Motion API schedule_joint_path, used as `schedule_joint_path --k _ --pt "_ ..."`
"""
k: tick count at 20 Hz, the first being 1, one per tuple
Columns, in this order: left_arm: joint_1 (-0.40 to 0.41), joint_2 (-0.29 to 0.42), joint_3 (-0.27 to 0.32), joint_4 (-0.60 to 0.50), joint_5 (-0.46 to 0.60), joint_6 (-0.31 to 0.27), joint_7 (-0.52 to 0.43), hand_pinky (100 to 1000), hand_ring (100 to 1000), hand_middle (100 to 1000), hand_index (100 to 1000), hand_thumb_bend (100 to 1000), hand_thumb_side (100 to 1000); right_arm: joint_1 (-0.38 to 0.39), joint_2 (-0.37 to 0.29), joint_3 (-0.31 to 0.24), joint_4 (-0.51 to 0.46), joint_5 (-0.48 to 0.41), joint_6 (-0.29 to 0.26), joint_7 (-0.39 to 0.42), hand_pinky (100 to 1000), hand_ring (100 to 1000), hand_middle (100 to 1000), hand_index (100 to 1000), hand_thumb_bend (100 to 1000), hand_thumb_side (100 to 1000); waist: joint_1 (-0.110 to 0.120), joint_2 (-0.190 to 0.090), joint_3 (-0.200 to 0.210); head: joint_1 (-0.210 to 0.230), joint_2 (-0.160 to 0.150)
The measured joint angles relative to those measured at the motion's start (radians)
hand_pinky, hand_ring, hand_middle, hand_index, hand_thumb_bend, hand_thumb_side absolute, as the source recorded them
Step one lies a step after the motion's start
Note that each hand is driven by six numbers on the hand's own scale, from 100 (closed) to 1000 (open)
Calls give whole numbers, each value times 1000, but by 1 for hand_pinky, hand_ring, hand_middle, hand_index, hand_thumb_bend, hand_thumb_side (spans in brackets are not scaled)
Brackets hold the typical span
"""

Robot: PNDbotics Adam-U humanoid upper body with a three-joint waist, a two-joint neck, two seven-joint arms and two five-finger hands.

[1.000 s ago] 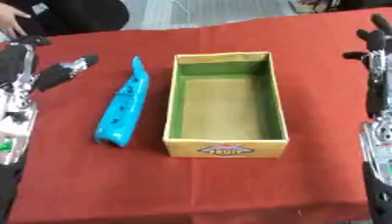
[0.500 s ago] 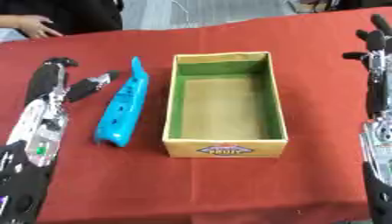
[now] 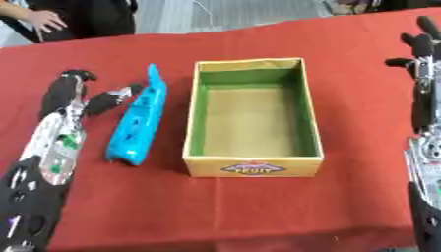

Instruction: Pick up objects on the table and place them in the box.

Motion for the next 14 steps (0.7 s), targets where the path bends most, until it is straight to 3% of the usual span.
schedule_joint_path --k 14 --pt "0 0 -32 -47 -27 -30 -32 834 810 755 763 1000 820 0 0 -1 0 0 2 2 668 907 1000 1000 410 1000 1 -5 -4 0 0"
